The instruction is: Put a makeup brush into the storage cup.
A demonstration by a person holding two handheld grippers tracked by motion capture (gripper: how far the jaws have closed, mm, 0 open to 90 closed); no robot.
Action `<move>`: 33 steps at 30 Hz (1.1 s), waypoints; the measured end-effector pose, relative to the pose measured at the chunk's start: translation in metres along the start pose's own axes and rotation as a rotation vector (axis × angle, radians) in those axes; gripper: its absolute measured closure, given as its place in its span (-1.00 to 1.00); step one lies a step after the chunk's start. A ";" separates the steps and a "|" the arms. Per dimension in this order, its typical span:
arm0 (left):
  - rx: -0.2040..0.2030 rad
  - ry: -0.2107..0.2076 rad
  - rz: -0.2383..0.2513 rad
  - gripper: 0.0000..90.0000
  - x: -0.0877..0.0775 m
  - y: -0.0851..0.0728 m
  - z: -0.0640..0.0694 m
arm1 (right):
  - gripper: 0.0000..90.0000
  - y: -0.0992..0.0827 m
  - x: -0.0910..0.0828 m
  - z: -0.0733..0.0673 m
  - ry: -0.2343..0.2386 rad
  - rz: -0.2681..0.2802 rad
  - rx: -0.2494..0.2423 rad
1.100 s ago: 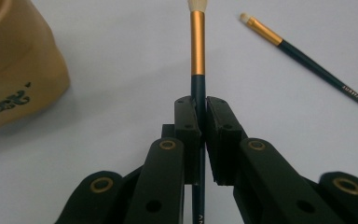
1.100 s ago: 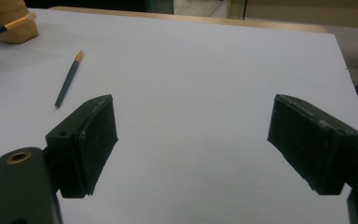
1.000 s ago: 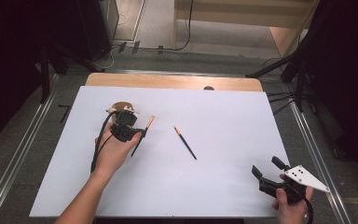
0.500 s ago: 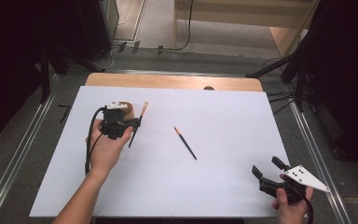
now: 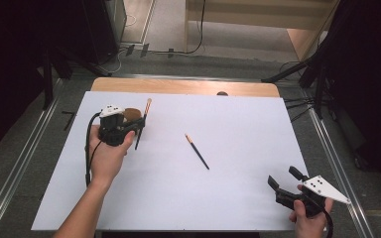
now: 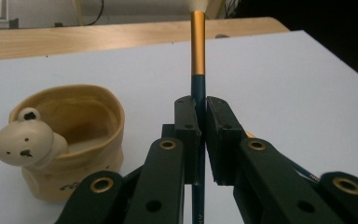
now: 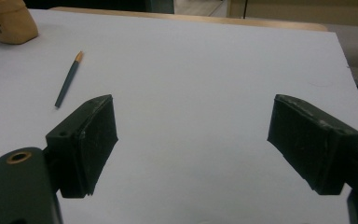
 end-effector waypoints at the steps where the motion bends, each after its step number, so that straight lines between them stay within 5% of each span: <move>1: -0.013 -0.007 0.011 0.87 -0.001 0.002 -0.002 | -0.64 0.000 0.000 0.000 0.000 0.000 0.002; 17: -0.049 -0.030 0.044 0.87 0.004 0.001 -0.014 | -0.64 0.000 0.000 0.001 -0.002 0.000 0.003; 33: -0.049 -0.052 0.177 0.87 0.005 0.006 -0.016 | -0.65 0.000 -0.001 0.000 -0.009 0.001 -0.002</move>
Point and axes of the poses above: each handheld gripper's, and its own axes: x roughly forward along the jaws, y roughly out of its top, z roughly to its right, the point moved 5 cm from there along x, roughly forward along the jaws, and after that the axes turned 14 degrees about y, right-handed, at the moved point
